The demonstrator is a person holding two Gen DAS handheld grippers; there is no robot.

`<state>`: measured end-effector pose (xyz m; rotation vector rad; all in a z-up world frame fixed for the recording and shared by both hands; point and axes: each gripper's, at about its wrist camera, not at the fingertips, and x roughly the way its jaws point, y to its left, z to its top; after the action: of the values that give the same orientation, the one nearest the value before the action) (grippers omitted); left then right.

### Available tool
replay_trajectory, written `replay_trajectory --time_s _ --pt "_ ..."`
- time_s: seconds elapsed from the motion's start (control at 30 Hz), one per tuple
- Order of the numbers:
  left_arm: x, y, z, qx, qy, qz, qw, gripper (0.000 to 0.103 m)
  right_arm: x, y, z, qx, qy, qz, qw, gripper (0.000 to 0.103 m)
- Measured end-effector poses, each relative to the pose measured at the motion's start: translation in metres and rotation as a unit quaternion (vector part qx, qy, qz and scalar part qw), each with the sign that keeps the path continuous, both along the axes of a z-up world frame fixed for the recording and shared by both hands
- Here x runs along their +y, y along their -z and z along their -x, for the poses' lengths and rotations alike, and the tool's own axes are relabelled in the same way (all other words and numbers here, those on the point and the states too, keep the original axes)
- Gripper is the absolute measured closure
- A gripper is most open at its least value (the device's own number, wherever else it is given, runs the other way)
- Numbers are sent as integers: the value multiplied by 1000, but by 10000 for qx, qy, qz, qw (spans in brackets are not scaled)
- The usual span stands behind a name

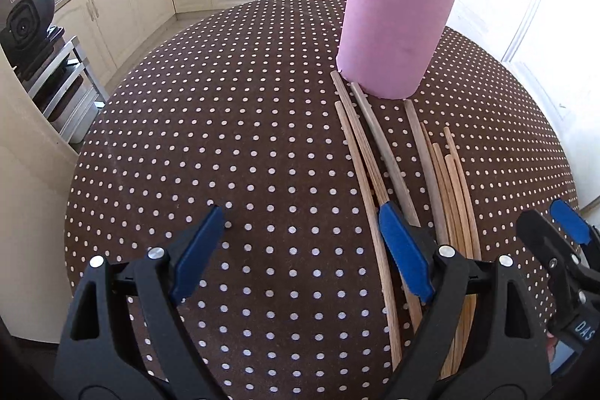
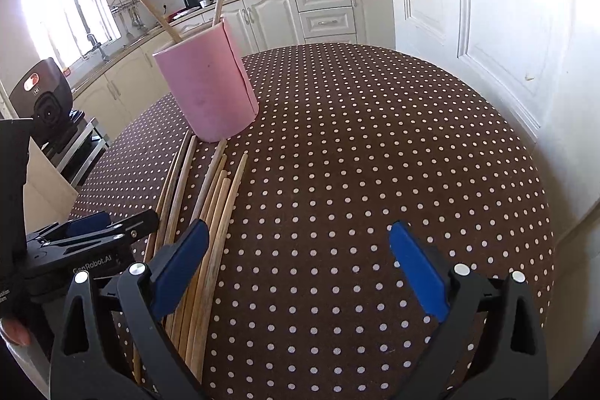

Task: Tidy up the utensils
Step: 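Lower the left gripper onto another chopstick and close on it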

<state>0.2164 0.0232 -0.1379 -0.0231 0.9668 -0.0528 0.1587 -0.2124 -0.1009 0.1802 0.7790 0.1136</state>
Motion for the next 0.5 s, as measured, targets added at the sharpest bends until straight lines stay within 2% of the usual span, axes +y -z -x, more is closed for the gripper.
replay_trajectory --time_s 0.17,0.3,0.4,0.47,0.5 --pt "1 1 0 131 -16 3 9999 19 1 1 -5 60 -25 -21 10000 10" --pt "-8 4 -7 208 -66 -301 9993 19 1 2 -6 82 -9 -21 10000 10" --pt "-9 4 -14 248 -161 -235 9993 20 1 1 -5 67 11 4 10000 10" --pt "-7 3 -16 204 -178 -208 9994 26 1 1 -5 64 21 40 10000 10" --pt "-7 2 -15 123 -143 -230 9996 35 2 2 -5 71 11 51 10000 10"
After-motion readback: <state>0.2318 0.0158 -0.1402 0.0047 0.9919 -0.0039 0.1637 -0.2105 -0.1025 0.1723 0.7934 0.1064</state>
